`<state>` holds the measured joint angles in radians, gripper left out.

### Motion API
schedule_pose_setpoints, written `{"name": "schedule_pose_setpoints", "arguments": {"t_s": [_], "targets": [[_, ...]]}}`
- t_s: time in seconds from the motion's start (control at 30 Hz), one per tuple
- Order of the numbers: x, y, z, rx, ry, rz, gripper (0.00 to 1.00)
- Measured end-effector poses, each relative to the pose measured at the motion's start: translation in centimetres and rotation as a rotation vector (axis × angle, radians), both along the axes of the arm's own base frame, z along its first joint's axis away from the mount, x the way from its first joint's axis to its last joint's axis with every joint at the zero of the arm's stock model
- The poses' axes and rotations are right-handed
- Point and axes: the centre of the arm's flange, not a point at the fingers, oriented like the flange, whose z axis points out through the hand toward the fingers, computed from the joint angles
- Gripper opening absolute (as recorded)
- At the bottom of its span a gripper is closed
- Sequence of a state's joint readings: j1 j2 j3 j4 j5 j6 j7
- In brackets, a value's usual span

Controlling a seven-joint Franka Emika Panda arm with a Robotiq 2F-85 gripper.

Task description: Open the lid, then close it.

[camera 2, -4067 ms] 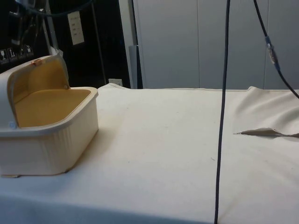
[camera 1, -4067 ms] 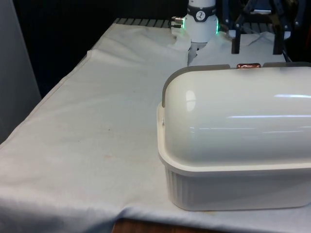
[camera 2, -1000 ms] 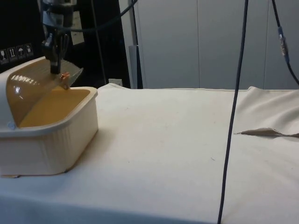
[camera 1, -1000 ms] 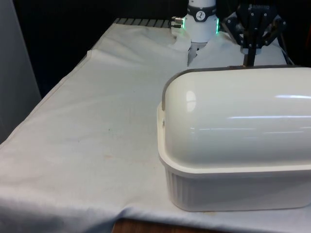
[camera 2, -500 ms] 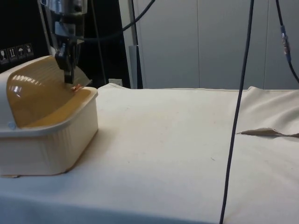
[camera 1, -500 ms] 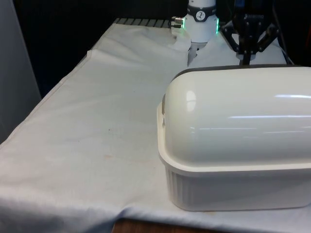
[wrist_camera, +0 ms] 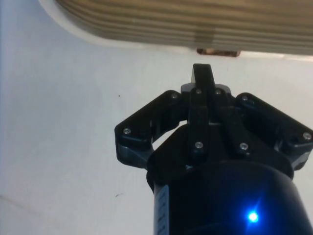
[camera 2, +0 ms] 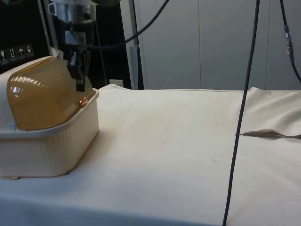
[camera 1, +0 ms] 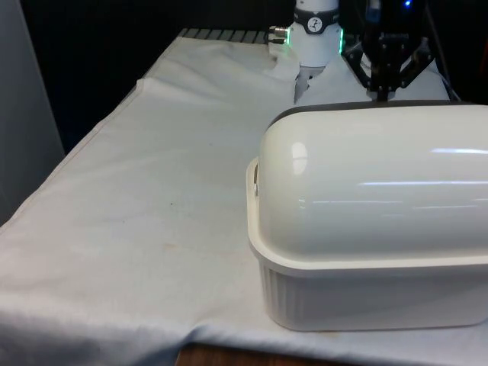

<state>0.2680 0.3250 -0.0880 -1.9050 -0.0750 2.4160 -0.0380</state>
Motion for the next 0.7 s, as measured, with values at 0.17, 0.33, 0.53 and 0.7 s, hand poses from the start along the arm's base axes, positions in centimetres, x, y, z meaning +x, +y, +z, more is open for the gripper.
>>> {"name": "schedule_pose_setpoints", "arguments": {"t_s": [0.17, 0.33, 0.53, 0.7], "targets": [[-0.6, 0.0, -0.3, -0.004, 0.012, 0.005, 0.00], [-2.1, -0.2, -0.3, -0.006, 0.026, 0.007, 0.00], [-3.2, -0.5, -0.3, -0.007, 0.036, 0.007, 0.00], [-3.9, -0.6, -0.2, -0.007, 0.040, 0.009, 0.00]]}}
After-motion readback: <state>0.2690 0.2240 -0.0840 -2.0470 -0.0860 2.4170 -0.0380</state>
